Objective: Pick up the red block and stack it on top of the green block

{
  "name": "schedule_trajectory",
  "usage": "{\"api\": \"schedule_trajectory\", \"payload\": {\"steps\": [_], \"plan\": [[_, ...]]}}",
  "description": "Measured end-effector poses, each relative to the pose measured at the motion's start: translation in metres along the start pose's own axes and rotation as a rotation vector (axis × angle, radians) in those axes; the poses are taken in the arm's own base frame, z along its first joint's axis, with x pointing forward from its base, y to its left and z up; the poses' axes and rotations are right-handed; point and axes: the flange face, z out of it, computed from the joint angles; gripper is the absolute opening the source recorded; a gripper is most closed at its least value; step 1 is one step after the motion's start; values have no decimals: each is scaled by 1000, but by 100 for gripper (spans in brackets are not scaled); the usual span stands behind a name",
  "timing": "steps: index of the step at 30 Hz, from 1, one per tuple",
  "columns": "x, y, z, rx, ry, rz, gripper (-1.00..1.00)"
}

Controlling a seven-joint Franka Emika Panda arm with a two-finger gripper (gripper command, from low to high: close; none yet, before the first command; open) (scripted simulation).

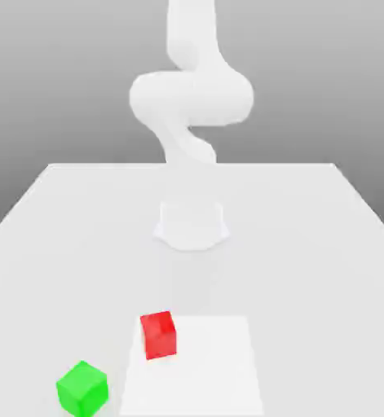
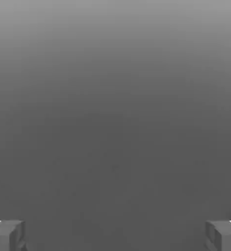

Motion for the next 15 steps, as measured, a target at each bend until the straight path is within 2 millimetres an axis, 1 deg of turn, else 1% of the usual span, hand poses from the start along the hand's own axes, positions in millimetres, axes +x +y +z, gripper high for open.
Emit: {"api": "schedule_trajectory", "payload": {"steps": [2,4,6,8,12,14,15], "plan": [[-3,16,53,-41,-68,-20,0],[-11,35,103,-83,-131,-41,0],[-24,55,148,-125,-193,-63,0],[-41,78,190,-169,-253,-87,0],[-86,133,262,-265,-371,-140,0],[-112,165,292,-318,-430,-170,0],[-126,181,303,-344,-457,-185,0]]}}
